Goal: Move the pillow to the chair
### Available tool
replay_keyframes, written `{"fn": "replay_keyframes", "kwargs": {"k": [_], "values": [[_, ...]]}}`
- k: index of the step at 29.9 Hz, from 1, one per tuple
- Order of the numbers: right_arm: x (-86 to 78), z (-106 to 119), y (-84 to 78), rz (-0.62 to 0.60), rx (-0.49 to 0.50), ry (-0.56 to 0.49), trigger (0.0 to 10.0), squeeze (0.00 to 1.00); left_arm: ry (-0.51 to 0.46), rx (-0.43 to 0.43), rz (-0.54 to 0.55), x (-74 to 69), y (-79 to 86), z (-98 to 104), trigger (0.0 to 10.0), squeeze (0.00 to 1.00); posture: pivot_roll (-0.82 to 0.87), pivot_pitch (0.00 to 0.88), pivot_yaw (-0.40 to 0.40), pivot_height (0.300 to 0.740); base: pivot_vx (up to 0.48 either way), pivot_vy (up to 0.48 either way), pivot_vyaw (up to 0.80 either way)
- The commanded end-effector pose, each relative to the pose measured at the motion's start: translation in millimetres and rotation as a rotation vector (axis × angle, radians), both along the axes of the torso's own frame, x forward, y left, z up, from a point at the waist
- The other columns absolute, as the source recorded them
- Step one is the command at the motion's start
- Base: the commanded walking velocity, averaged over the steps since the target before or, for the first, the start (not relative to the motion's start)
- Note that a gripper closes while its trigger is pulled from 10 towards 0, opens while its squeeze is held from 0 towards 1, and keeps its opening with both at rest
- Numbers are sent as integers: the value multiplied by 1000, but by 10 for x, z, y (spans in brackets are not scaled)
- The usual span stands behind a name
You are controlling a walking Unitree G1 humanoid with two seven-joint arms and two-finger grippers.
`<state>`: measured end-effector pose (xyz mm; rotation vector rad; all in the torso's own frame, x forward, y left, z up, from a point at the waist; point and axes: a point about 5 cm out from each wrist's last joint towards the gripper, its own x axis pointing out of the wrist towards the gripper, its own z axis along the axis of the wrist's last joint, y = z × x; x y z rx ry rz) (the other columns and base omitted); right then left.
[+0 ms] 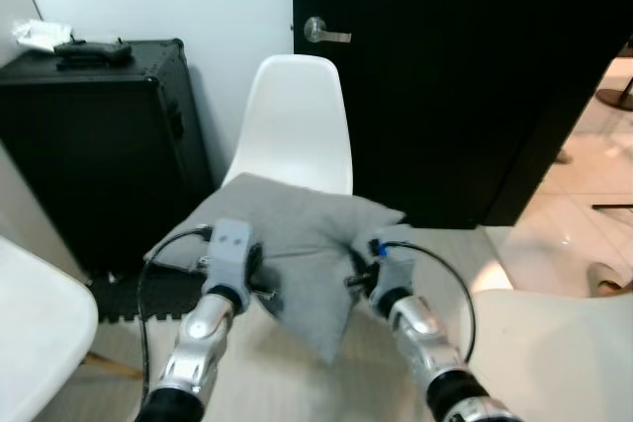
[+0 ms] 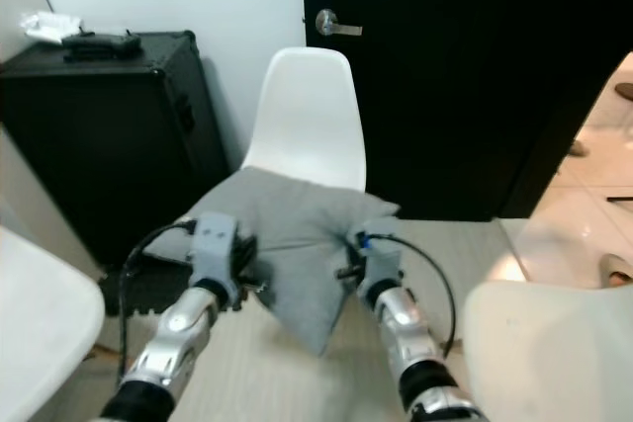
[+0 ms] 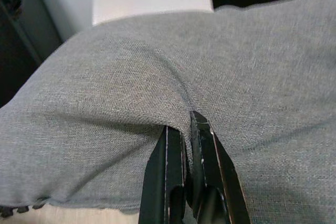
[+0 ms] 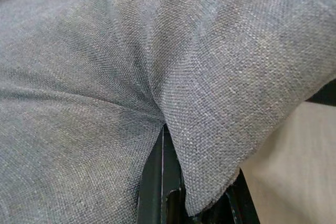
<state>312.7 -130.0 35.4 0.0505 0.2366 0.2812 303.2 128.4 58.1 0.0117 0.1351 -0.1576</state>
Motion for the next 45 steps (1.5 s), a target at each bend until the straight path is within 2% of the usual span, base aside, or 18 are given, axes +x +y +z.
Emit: {"fn": "replay_keyframes", "kwargs": {"k": [1, 25, 32, 45], "values": [[37, 39, -157, -71, -25, -19, 10000, 0, -66, 2, 20, 43, 68, 117, 10000, 0, -51, 0, 24, 740, 349, 0, 0], [33, 26, -172, -68, -45, -15, 10000, 0, -59, 5, 6, 60, 61, 117, 10000, 0, -53, 0, 28, 740, 350, 0, 0], [30, 23, -173, -63, -48, -15, 10000, 0, -60, 5, 14, 59, 79, 113, 10000, 0, -52, 0, 23, 740, 350, 0, -800], [13, -12, -131, -47, -48, 3, 10000, 0, -61, 7, 15, 53, 91, 112, 10000, 0, -49, 0, 21, 740, 350, 0, 0]]}}
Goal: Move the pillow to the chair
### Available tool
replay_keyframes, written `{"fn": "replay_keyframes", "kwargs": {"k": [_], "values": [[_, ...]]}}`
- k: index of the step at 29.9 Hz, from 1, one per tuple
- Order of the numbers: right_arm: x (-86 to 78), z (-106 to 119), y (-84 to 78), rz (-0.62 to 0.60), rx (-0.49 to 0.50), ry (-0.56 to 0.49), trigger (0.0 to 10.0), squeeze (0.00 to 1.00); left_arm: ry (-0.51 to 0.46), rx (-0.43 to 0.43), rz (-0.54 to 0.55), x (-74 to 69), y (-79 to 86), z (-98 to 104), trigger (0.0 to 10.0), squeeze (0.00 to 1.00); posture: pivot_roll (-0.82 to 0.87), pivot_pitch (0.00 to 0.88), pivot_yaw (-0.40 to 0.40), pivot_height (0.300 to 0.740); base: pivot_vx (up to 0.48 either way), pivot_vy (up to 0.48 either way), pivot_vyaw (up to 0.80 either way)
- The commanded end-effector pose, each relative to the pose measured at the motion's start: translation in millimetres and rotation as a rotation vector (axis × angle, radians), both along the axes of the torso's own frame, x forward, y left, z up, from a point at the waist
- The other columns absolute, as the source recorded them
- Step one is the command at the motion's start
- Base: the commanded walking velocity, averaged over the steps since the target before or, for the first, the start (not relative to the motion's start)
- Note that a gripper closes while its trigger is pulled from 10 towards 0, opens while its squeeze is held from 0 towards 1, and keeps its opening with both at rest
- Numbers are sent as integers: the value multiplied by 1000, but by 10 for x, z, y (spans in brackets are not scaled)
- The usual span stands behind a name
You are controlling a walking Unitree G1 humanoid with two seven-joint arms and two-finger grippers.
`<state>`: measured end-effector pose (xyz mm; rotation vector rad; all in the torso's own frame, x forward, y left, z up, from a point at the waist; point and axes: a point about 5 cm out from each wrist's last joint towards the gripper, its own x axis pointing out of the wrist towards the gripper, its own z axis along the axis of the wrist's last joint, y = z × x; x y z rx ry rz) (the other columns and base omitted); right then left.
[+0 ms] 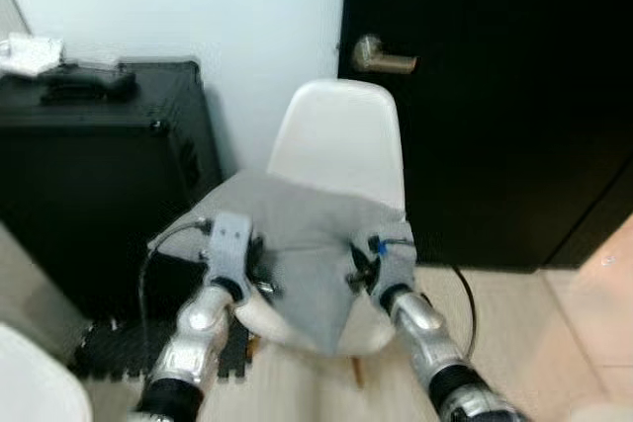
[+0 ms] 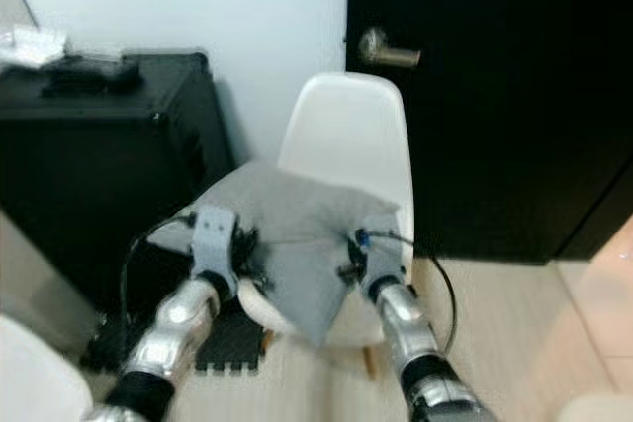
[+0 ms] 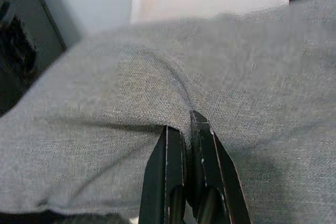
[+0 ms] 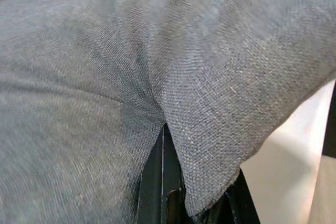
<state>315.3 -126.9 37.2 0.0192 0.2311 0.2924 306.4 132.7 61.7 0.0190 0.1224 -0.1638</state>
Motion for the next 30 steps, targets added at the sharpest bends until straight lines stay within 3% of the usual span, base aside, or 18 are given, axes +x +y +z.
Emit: {"fn": "replay_keyframes", "kwargs": {"k": [1, 19, 30], "values": [[-13, -30, -162, -62, -19, 11, 10000, 0, -47, 1, 21, 20, 48, 75, 10000, 0, -49, 0, 21, 740, 356, 0, 0], [-27, -58, -184, -83, -21, 28, 10000, 0, -22, -7, -3, 10, 18, 41, 10000, 0, -49, 0, 31, 740, 340, 0, 0], [-23, -47, -194, -88, -27, 20, 10000, 0, 2, 16, -7, 7, -1, 13, 10000, 0, -48, 0, 30, 740, 0, 0, 0]]}}
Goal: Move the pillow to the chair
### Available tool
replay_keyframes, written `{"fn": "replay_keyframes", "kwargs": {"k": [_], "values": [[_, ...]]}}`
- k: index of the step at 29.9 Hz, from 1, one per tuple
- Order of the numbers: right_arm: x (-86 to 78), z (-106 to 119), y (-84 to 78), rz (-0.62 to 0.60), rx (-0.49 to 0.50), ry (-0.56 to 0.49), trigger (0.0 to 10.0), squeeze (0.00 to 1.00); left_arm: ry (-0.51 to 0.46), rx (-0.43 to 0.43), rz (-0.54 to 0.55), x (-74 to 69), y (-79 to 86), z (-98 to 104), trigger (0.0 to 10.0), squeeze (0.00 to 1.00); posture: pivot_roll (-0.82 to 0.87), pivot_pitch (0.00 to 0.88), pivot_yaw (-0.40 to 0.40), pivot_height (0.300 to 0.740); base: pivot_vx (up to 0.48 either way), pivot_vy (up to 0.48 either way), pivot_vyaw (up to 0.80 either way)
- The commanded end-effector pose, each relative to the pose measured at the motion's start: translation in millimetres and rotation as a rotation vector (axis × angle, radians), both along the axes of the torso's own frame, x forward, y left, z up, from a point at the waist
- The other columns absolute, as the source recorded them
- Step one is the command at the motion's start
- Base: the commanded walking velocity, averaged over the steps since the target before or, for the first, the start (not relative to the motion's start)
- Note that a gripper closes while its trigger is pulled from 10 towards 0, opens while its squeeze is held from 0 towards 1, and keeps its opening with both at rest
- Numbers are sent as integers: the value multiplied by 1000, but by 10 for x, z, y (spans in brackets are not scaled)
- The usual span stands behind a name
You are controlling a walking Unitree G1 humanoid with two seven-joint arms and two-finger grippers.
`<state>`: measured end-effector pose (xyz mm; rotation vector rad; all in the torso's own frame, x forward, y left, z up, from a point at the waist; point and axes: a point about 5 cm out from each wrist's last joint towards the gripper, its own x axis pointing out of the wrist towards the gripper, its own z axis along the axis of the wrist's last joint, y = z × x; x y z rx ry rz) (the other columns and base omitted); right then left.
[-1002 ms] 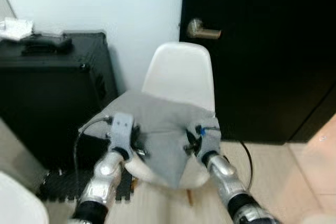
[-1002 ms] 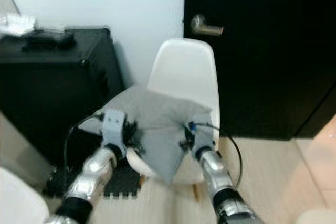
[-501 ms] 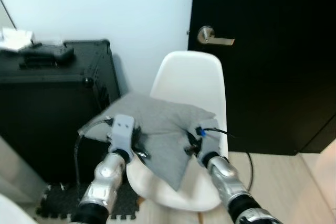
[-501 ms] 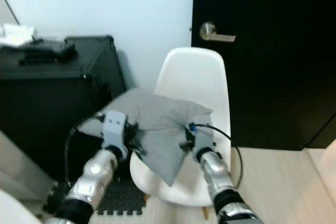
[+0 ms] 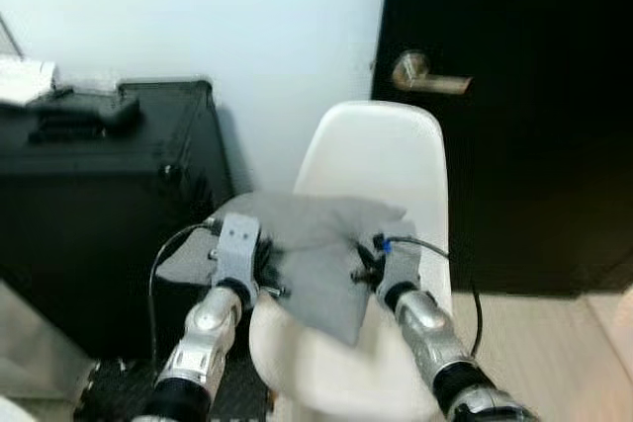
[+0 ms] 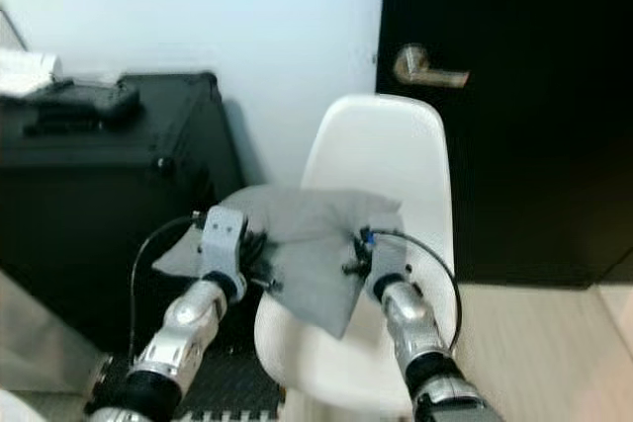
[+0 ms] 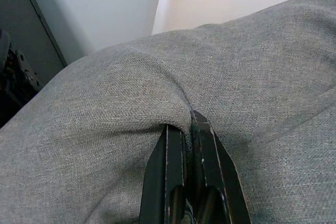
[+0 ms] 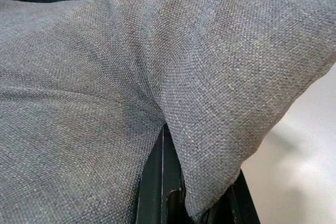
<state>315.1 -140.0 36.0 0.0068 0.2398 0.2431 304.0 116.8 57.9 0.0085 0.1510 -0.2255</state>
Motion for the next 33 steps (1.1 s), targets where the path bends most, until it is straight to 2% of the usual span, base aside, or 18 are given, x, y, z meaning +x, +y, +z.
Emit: {"fn": "replay_keyframes", "kwargs": {"k": [1, 6, 9, 12, 13, 18, 33], "values": [[-20, -34, -63, -40, -8, 13, 10000, 0, -28, 28, 53, 32, 157, 52, 10000, 0, -48, 0, 30, 740, 0, 0, 0], [-15, -32, -70, -41, -13, 14, 10000, 0, -27, 28, 61, 32, 168, 53, 10000, 0, -50, 0, 30, 740, 0, 0, 0], [-10, -25, -77, -44, -13, 12, 10000, 0, -15, 50, 50, 33, 165, 35, 10000, 0, -50, 0, 30, 740, 0, -480, 0], [-10, -25, -78, -45, -14, 12, 10000, 0, -8, 34, 58, 29, 162, 26, 10000, 0, -50, 0, 30, 740, 0, -480, 0], [-10, -23, -78, -44, -14, 10, 10000, 0, 4, -10, 78, 24, 168, 16, 10000, 0, -50, 0, 29, 740, 0, -371, 0], [-15, -22, -84, -46, -12, 7, 10000, 0, 27, 15, 92, -3, 198, -31, 10000, 0, -49, 0, 27, 740, 0, 0, 0], [11, -4, -54, -40, -5, 8, 10000, 0, 10, 10, 112, 26, 229, 7, 10000, 0, -46, 0, 23, 740, 0, 0, 0]]}}
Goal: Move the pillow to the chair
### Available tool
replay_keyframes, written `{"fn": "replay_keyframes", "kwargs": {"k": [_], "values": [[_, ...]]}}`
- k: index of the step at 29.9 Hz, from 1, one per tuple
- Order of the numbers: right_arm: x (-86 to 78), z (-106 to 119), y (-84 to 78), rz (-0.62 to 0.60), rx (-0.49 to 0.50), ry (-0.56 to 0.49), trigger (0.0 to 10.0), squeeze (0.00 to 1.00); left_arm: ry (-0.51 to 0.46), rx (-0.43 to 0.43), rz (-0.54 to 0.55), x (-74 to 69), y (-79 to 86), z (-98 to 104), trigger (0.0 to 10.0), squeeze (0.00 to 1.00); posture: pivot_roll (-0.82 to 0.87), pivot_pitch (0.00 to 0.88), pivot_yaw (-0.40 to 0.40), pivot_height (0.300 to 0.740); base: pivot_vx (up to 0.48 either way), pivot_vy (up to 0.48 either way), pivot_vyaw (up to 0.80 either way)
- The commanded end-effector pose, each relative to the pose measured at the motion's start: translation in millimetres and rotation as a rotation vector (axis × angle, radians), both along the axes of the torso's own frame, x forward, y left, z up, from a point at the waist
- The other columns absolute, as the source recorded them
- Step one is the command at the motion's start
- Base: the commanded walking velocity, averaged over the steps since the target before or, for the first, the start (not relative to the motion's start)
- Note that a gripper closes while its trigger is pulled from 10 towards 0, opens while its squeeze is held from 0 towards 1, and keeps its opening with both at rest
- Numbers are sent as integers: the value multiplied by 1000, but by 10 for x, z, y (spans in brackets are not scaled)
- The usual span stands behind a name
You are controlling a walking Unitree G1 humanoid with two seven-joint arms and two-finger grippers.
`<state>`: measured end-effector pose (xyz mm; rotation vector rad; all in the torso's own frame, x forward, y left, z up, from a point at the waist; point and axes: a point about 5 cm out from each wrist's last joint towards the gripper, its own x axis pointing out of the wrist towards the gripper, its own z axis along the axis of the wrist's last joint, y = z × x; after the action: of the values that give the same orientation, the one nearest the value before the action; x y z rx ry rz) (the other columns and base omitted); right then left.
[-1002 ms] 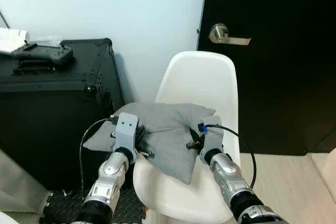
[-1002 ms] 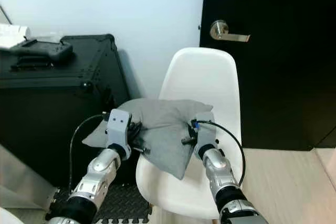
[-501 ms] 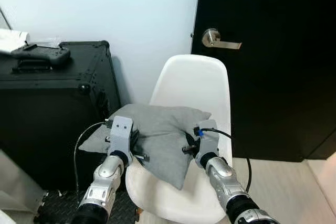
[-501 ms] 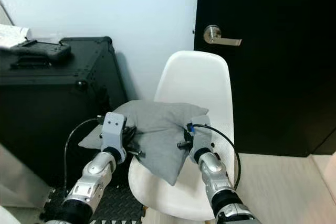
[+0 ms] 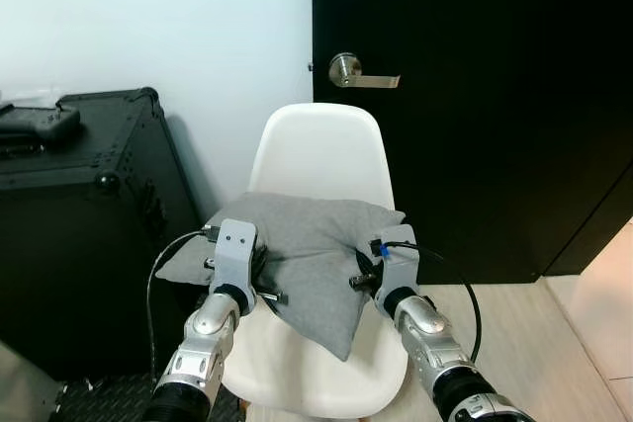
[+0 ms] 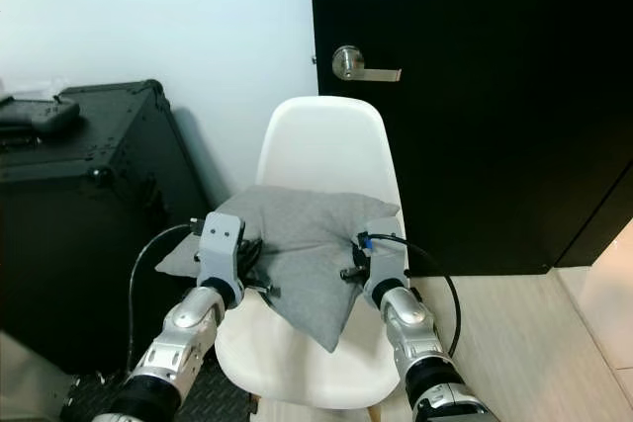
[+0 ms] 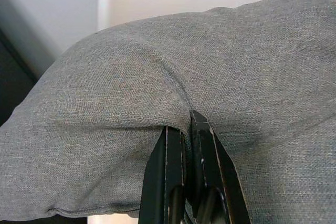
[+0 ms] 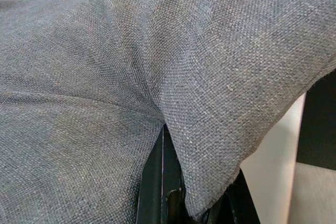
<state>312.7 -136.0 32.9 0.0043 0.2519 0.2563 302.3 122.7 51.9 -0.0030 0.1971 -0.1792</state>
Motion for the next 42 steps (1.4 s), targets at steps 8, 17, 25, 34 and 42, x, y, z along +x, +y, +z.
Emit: {"fn": "replay_keyframes", "kwargs": {"k": [8, 17, 25, 34, 42], "values": [[21, -14, -100, -68, 16, 30, 10000, 0, -22, 53, 30, 38, 169, 39, 10000, 0, -42, 0, 29, 740, 0, 0, 0], [9, -31, -203, -108, 54, 48, 10000, 0, -25, 89, 6, 27, 158, 30, 10000, 0, -41, 0, 44, 710, 0, 0, 0], [42, -21, -199, -71, 19, 71, 10000, 0, -13, 99, 50, 142, 161, 63, 10000, 0, -63, 0, 51, 690, 0, 0, 0], [49, -27, -169, -41, -2, 87, 10000, 0, 36, 115, 92, 153, 223, -6, 10000, 0, -64, 0, 47, 690, 0, 0, 0], [23, -52, -94, -9, 0, 86, 10000, 0, 29, 114, 89, 124, 229, -18, 10000, 0, -57, 0, 45, 661, 0, 0, 0]]}}
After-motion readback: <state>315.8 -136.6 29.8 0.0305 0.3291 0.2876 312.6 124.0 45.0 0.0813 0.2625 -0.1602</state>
